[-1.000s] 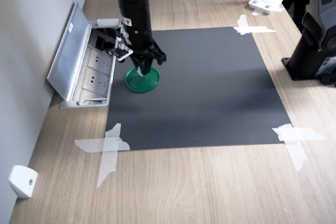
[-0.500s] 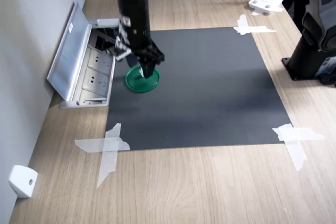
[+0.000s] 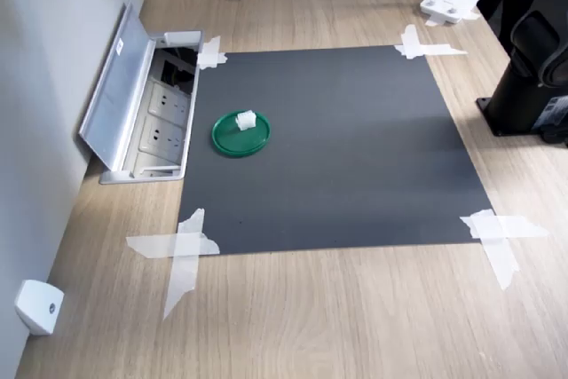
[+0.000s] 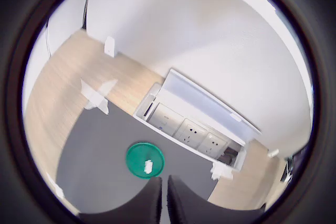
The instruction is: Grasp a white terminal and put it on the green lid.
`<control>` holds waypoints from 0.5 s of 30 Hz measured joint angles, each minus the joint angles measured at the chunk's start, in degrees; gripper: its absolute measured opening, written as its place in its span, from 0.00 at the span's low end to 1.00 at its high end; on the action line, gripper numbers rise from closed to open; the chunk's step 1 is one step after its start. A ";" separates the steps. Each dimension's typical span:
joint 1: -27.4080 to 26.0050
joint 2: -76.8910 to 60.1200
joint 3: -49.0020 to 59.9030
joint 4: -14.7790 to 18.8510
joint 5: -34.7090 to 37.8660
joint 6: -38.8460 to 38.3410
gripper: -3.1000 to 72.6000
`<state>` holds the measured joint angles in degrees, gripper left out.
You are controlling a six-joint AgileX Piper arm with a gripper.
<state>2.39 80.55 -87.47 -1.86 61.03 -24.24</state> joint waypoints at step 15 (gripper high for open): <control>0.00 -37.37 36.33 -4.21 -21.13 23.35 0.03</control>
<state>2.39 43.17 -51.14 -6.07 39.90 -0.90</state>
